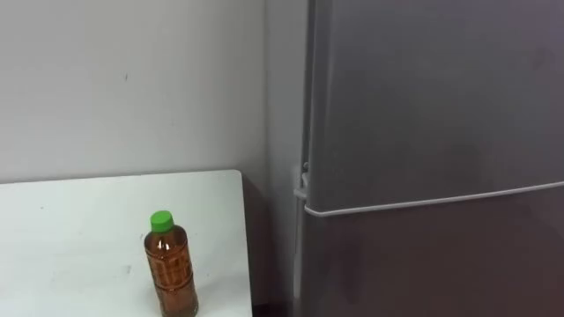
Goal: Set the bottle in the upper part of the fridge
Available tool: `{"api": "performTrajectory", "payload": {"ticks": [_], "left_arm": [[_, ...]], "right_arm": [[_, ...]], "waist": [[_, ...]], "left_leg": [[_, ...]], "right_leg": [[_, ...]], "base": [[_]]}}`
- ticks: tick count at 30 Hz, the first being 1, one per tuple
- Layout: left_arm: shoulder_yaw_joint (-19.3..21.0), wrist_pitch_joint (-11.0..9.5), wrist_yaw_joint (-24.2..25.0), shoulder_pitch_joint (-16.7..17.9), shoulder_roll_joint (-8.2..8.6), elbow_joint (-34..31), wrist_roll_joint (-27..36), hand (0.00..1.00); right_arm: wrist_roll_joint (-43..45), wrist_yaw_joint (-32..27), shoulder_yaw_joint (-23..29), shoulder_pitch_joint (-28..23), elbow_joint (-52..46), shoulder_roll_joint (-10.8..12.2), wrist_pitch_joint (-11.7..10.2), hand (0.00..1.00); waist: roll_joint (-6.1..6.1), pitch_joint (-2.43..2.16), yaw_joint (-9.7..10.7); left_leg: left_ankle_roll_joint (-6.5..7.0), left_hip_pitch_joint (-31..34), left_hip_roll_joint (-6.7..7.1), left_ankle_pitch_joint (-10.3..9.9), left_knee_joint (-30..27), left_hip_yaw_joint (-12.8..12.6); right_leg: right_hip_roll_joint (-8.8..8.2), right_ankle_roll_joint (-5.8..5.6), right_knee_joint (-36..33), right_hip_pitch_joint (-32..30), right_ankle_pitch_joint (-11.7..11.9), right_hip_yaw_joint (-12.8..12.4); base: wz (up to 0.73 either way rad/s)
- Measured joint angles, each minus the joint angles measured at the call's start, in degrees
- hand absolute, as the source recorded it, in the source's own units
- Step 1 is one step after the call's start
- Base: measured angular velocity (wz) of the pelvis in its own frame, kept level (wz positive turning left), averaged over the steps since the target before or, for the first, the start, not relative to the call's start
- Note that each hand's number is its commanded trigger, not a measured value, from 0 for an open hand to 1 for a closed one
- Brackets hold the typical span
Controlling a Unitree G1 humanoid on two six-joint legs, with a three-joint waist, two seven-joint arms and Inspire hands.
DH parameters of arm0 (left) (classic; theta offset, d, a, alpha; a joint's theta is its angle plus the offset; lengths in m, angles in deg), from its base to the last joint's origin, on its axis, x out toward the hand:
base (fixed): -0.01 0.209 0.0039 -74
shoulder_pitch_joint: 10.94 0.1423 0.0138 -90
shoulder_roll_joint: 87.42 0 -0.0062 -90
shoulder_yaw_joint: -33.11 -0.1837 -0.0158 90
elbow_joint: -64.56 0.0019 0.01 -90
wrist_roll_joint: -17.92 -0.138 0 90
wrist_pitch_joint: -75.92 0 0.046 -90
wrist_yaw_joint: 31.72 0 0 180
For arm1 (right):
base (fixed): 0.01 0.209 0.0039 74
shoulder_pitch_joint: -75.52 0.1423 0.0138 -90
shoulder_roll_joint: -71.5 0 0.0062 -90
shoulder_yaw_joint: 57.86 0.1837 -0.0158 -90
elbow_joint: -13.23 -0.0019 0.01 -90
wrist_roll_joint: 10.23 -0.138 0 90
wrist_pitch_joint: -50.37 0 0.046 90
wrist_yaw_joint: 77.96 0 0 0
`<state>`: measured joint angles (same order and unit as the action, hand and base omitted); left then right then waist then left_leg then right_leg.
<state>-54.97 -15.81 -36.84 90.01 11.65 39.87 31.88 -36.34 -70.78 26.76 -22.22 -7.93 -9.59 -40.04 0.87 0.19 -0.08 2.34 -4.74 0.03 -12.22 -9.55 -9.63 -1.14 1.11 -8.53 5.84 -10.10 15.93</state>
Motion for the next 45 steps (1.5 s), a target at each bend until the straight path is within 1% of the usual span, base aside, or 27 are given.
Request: {"api": "performTrajectory", "payload": {"ticks": [3, 5, 8, 11, 24, 30, 32, 33, 34, 35, 36, 37, 39, 40, 41, 43, 44, 45], "left_arm": [[-0.03, -0.02, -0.86, -0.11, 0.00, 0.00, -0.69, 0.00], [-0.29, -0.25, -1.69, 0.08, -0.02, 0.00, -1.23, 0.00], [-0.98, -0.26, -2.99, 0.34, -0.04, 0.00, -1.45, 0.00], [-0.96, -0.28, -3.23, 0.36, -0.05, 0.01, -2.28, 0.00], [-0.50, -0.12, -3.70, 0.35, -0.06, -0.08, -2.26, 0.00], [0.59, 0.20, -8.23, 0.21, -0.06, -0.22, 2.45, 0.00], [2.73, 0.48, -9.13, 0.13, -0.15, -0.58, 3.34, 0.00], [3.07, 0.48, -9.54, 0.09, -0.27, -0.77, 3.35, 0.00], [4.99, 0.54, -10.27, 0.15, -0.31, -2.01, 3.33, 0.00], [6.59, 0.49, -11.35, 0.25, -0.34, -3.58, 3.38, 0.00], [7.05, 0.38, -11.96, 0.18, -0.38, -4.06, 3.50, 0.00], [7.78, 0.18, -12.92, 0.06, -0.48, -4.75, 4.67, 0.00], [8.80, 0.10, -14.19, 0.02, -0.50, -6.05, 6.44, 0.00], [9.45, 0.09, -14.85, 0.04, -0.51, -7.36, 8.21, 0.00], [10.87, 0.19, -15.42, -0.01, -0.53, -9.49, 10.39, 0.00], [12.44, 0.04, -17.00, -0.02, -0.81, -13.32, 13.07, 0.00], [13.52, -0.44, -17.94, -0.30, -0.81, -15.43, 13.57, 0.00], [13.77, -0.88, -18.46, -0.62, -0.85, -16.06, 13.64, 0.00]], "right_arm": [[0.64, 0.00, 0.04, 0.00, 0.04, 0.02, -0.29, 0.00], [1.50, -0.01, 0.03, 0.02, 0.08, 0.02, -0.89, 0.00], [1.59, -0.09, 0.01, -0.01, 0.12, 0.02, -1.05, 0.00], [1.76, 0.01, 0.03, -0.01, 0.27, 0.02, -1.39, 0.00], [1.74, 0.38, 0.37, -0.03, 0.42, -0.03, -1.26, 0.00], [0.43, -0.62, 0.43, -0.19, 0.19, 0.03, -0.60, 0.00], [1.64, -0.51, 1.36, -0.13, -0.28, -0.07, -0.03, 0.00], [1.85, -0.37, 1.86, -0.07, -0.27, -0.09, 0.06, 0.00], [1.95, -0.21, 2.53, -0.11, -0.28, -0.18, 0.12, 0.00], [1.94, -0.22, 2.88, -0.25, -0.27, -0.25, 0.19, 0.00], [1.93, -0.25, 2.90, -0.25, -0.27, -0.28, 0.18, 0.00], [1.90, -0.28, 3.09, -0.24, -0.27, -0.30, 0.17, 0.00], [1.88, -0.28, 3.47, -0.30, -0.27, -0.32, 0.17, 0.00], [1.92, -0.28, 4.07, -0.28, -0.22, -0.35, 0.28, 0.00], [1.98, -0.29, 4.71, -0.33, -0.22, -0.36, 0.45, 0.00], [2.81, -0.36, 5.34, -0.36, -0.19, -0.49, 0.46, 0.00], [4.00, -0.34, 6.82, -0.36, -0.29, -0.49, 0.44, 0.00], [4.21, -0.41, 7.25, -0.36, -0.31, -0.55, 0.42, 0.00]], "waist": [[-0.05, 0.03, 0.12], [-0.10, 0.04, 0.15], [-0.15, 0.05, 0.13], [-0.17, 0.05, 0.11], [-0.27, -0.02, 0.10], [-0.51, -0.07, 0.12], [-0.78, -0.07, 0.10], [-0.84, -0.06, 0.10], [-1.23, -0.23, -0.10], [-1.14, -0.12, -0.14], [-1.28, -0.14, -0.15], [-1.43, -0.16, -0.15], [-1.83, -0.38, -0.18], [-1.98, -0.42, -0.10], [-2.41, -0.53, -0.08], [-2.53, -0.37, -0.13], [-2.66, -0.34, -0.10], [-2.71, -0.28, -0.13]], "left_leg": [[0.00, -0.07, 0.07, 0.00, 0.01, 0.42], [0.00, -0.08, 0.08, 0.00, 0.05, 0.58], [0.00, -0.01, 0.10, 0.00, 0.14, 0.74], [-0.01, -0.01, 0.10, 0.00, 0.02, 0.75], [0.00, 0.06, 0.24, 0.00, 0.22, 0.80], [0.03, -0.37, 0.29, -0.01, 0.02, 0.78], [0.13, -0.81, 0.29, -0.11, 0.02, 0.82], [0.14, -0.85, 0.29, -0.17, 0.02, 0.89], [0.18, -0.88, 0.31, -0.26, -0.01, 1.00], [0.19, -0.93, 0.32, -0.27, -0.03, 1.02], [0.20, -0.95, 0.34, -0.27, -0.03, 1.03], [0.20, -1.00, 0.36, -0.26, -0.03, 1.05], [0.21, -1.00, 0.37, -0.26, -0.06, 1.04], [0.21, -1.03, 0.37, -0.26, -0.04, 1.03], [0.21, -1.31, 0.36, -0.25, -0.09, 0.96], [0.19, -1.90, 0.36, -0.24, 0.00, 0.98], [0.20, -2.00, 0.37, -0.25, 0.05, 0.97], [0.21, -2.03, 0.38, -0.26, 0.09, 0.97]], "right_leg": [[0.02, -0.01, 0.24, -0.08, -0.01, -0.08], [0.07, 0.00, 0.77, 0.00, -0.01, -0.04], [0.14, 0.00, 0.75, 0.05, 0.00, -0.08], [0.17, 0.02, 0.75, 0.01, 0.01, -0.11], [0.13, -0.02, 0.87, 0.13, -0.02, -0.36], [0.15, -0.03, 0.82, 0.75, -0.01, -0.96], [0.22, -0.05, 0.81, 1.10, -0.05, -1.48], [0.23, -0.06, 0.81, 1.09, -0.05, -1.54], [0.22, -0.08, 0.77, 1.02, -0.06, -1.54], [0.19, -0.08, 0.72, 1.06, -0.07, -1.54], [0.18, -0.09, 0.70, 1.06, -0.07, -1.54], [0.16, -0.09, 0.64, 1.06, -0.07, -1.60], [0.15, -0.09, 0.54, 1.05, -0.07, -1.61], [0.13, -0.10, 0.49, 1.09, -0.07, -1.51], [0.13, -0.10, 0.47, 1.23, -0.07, -1.49], [0.19, -0.09, 0.53, 1.77, -0.07, -1.57], [0.19, -0.10, 0.62, 1.94, -0.08, -1.62], [0.18, -0.11, 0.62, 1.98, -0.08, -1.65]], "base": [[0.06], [0.03], [0.00], [0.00], [0.00], [0.00], [0.00], [0.00], [0.00], [0.00], [0.00], [0.00], [0.00], [0.00], [0.00], [0.00], [0.00], [0.00]]}}
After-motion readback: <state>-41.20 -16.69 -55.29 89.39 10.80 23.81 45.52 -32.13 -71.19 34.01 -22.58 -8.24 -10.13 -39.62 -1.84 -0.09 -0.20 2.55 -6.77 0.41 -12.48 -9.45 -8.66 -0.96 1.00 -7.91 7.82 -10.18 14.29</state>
